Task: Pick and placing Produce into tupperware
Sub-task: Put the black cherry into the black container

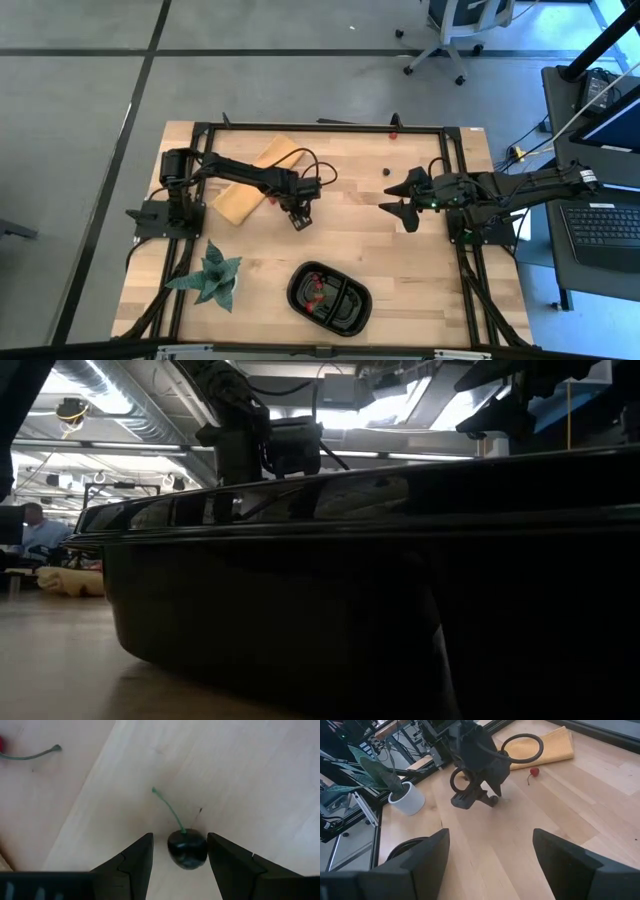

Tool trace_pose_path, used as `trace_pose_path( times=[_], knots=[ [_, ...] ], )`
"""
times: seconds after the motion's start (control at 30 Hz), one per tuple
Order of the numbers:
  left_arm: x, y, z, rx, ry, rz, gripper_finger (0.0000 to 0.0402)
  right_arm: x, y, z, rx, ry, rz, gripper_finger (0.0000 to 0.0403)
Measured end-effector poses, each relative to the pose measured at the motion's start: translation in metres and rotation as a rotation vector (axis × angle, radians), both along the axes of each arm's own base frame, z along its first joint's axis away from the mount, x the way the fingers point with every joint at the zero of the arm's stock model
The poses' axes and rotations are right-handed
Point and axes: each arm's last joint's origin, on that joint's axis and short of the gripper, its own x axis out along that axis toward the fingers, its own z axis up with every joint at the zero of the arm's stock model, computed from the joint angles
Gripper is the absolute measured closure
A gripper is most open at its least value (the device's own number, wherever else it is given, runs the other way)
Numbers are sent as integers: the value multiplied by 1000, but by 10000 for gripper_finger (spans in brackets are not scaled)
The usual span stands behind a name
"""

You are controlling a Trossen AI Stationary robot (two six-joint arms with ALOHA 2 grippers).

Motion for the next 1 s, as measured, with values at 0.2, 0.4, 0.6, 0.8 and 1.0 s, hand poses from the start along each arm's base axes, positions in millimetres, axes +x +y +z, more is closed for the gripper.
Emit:
trace_pose_path(
  times=[0.2, 0.4, 0.6, 0.8, 1.0],
  knots=[
    [0, 0, 0, 2, 3, 0, 249, 0, 0, 0, 0, 0, -1, 115],
    [0, 0, 0, 3, 2, -1, 302, 0, 0, 0, 0, 0, 0, 115],
    [0, 0, 0, 0, 3, -1, 299, 0, 0, 0, 0, -1, 0, 115],
    [-6, -3, 1, -97, 43, -24, 291, 0, 0, 0, 0, -1, 0, 115],
    [-9, -8, 21, -158, -30, -103, 309, 0, 0, 0, 0, 0, 1, 115]
  ],
)
